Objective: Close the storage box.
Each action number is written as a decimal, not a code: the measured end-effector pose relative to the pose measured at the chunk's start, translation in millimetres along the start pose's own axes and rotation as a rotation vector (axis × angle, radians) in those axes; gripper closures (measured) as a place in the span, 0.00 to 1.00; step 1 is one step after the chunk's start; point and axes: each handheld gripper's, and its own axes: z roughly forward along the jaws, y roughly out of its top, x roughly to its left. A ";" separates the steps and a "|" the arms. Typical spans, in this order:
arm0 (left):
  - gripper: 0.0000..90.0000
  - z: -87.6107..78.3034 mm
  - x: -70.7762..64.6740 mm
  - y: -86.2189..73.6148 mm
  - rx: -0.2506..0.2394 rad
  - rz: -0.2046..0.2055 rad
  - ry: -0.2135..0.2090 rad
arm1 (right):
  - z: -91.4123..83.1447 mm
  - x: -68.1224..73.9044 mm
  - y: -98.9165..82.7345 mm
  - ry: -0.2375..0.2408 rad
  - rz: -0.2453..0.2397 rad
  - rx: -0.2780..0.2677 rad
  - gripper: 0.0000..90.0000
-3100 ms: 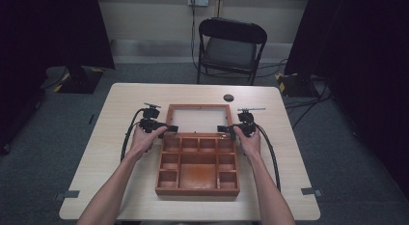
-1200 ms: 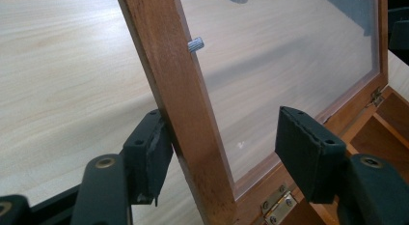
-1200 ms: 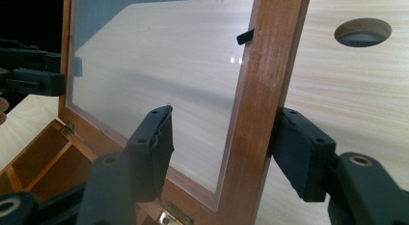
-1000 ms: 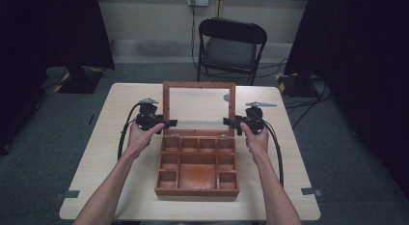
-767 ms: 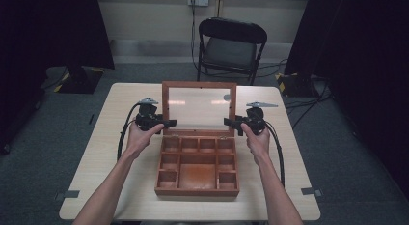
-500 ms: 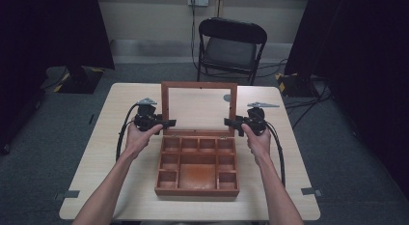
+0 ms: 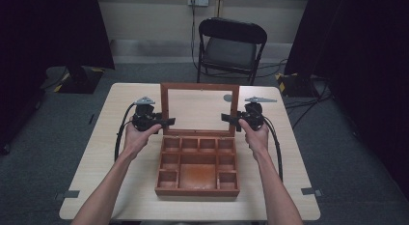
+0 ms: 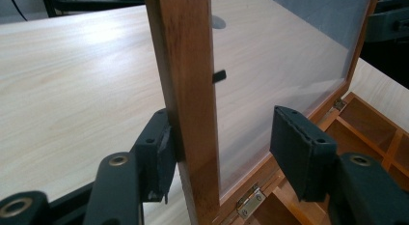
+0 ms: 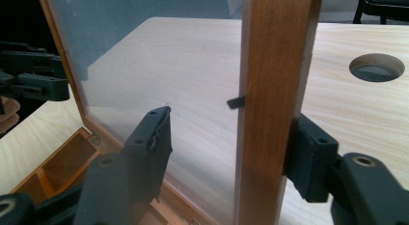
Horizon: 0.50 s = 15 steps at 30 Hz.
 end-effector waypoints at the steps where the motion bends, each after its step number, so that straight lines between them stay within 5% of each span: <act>1: 0.49 0.0 0.0 0.0 0.000 0.000 0.000 | 0.0 0.0 0.0 0.000 0.000 0.000 0.45; 6: 0.53 -6.3 -2.0 3.4 -0.002 0.008 -0.006 | -3.3 0.2 -1.9 0.004 0.009 -0.010 0.52; 15: 0.53 -19.2 -12.1 5.3 -0.027 0.047 -0.001 | -15.9 10.1 -3.9 0.020 -0.009 0.008 0.51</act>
